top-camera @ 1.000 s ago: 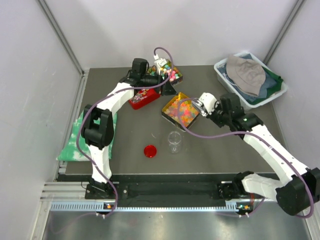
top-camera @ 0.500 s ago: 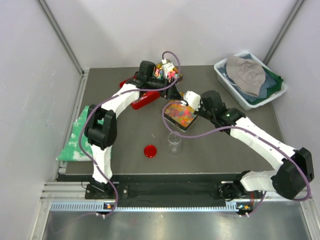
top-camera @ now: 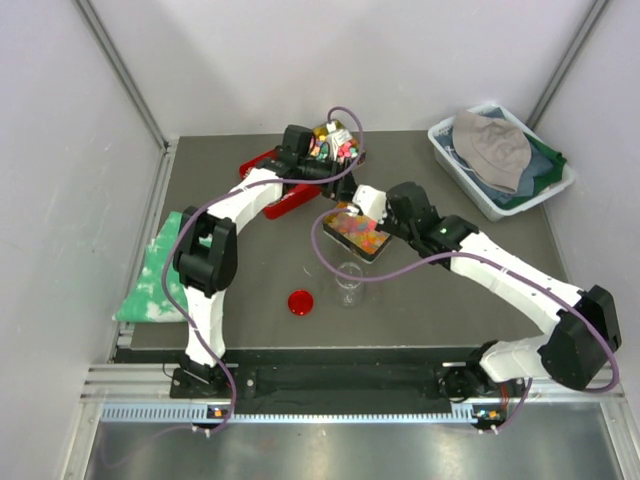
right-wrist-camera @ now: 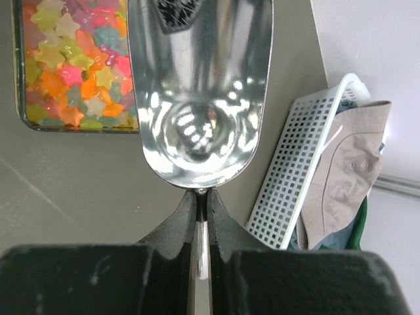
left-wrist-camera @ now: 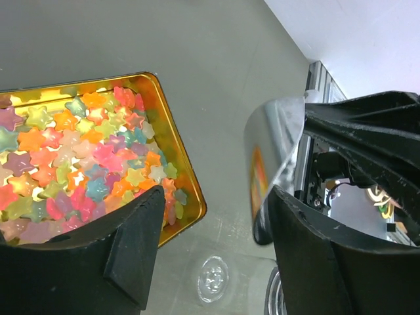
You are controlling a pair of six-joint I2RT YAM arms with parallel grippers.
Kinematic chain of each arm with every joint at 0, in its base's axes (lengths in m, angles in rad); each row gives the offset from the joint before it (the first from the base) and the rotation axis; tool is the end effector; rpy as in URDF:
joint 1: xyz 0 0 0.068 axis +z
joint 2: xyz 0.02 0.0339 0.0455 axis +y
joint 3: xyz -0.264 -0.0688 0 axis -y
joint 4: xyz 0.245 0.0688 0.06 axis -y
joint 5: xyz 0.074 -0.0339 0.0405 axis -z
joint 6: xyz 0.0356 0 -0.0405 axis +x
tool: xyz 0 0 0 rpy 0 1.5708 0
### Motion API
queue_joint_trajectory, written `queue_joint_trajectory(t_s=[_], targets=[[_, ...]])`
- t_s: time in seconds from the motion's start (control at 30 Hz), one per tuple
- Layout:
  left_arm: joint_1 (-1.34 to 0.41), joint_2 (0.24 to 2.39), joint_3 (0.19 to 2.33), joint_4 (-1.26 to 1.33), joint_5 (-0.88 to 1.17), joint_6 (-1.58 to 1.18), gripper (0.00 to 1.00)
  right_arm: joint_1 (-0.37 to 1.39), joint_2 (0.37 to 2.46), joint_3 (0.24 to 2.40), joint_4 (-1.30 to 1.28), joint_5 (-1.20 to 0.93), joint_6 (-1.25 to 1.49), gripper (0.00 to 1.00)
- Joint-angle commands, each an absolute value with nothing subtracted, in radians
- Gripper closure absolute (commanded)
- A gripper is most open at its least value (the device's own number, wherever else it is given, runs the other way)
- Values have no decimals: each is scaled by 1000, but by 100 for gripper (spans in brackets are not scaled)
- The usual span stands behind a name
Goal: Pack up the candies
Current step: Pick up the spatula from the center of the board.
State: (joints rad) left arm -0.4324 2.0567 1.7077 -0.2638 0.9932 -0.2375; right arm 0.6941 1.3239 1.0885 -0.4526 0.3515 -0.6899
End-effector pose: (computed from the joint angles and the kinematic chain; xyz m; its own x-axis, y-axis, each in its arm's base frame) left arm 0.4147 -0.2242 0.2658 -0.7078 0.1852 -0.6817 0.7043 0.2594 -0.6608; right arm 0.2313 0.1765 0.3025 -0.1243 -0.8809 -0.4567 -0.6162 0.4293 -0.6603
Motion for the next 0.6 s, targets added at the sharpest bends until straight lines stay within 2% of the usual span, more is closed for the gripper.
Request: queue_joint_trajectory(t_s=[0.0,0.13,0.4,0.57], targets=[[-443,2060,1752,-249,999,-229,32,721,1345,1141,-410,376,-689,100],[-445,2059,1755,-249,1002,-229,37,736,1364,1144,-400,374,-687,100],[-448,2060,1756,-264,1015,-218,76,746,1391,1177,-376,403,-686,100],[-451,2057,1755,-288,1019,-196,90,747,1397,1187,-357,431,-687,100]])
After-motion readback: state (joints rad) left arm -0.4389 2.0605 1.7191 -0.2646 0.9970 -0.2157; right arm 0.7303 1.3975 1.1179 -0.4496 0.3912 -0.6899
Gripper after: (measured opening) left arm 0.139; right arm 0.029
